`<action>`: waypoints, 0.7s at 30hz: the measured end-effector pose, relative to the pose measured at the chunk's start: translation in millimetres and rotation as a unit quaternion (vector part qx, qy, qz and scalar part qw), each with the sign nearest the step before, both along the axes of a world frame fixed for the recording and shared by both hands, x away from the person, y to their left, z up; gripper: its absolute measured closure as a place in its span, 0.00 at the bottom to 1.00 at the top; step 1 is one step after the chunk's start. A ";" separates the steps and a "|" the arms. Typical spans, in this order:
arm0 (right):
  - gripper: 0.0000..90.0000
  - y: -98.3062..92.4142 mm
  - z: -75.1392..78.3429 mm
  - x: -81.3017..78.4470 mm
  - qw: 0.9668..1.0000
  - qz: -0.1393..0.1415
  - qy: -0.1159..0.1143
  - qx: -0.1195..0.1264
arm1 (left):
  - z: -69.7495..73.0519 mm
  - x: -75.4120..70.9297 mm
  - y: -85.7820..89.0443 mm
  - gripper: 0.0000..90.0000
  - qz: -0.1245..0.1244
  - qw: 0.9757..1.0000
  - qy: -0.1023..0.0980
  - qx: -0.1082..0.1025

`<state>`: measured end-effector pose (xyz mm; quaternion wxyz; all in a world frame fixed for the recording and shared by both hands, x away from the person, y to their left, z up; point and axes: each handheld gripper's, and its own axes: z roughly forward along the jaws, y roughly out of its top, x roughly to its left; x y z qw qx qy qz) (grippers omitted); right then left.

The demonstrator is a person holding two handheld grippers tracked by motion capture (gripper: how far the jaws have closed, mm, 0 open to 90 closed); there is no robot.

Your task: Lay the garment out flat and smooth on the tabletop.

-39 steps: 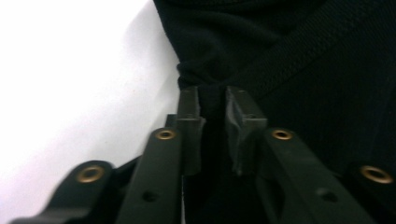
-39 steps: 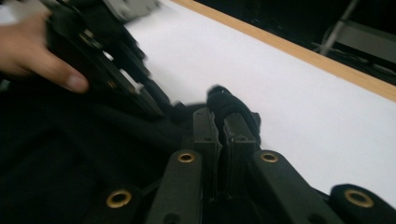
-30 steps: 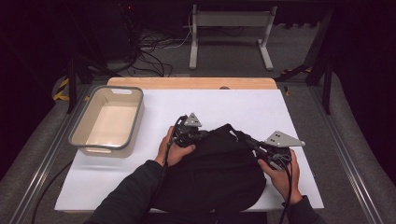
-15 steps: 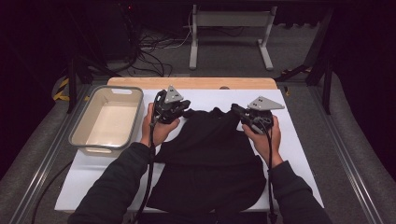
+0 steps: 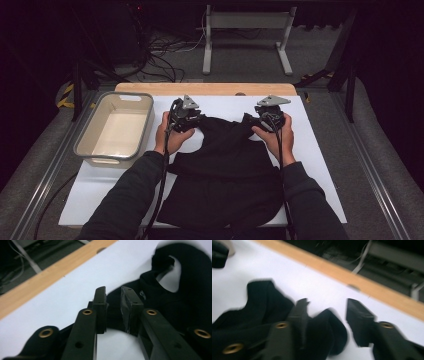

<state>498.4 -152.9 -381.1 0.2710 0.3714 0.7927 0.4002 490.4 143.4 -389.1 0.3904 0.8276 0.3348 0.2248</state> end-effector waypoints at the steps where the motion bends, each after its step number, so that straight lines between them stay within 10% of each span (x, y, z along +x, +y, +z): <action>1: 0.48 -2.0 -0.9 -1.7 1.000 0.000 0.002 0.003 | -2.5 -1.7 1.0 0.74 0.001 1.000 0.004 0.002; 6: 0.47 -18.4 -9.7 -19.9 0.999 0.019 0.015 0.022 | -17.0 -17.5 4.3 0.57 -0.010 0.999 0.030 0.009; 12: 0.51 -35.8 -49.2 -32.3 0.996 0.035 0.087 0.005 | -40.7 -47.6 12.1 0.53 -0.036 0.998 0.048 0.027; 21: 0.56 -47.5 -70.7 -30.9 0.992 0.006 0.127 -0.008 | -60.3 -68.3 26.0 0.52 -0.037 0.996 0.069 0.043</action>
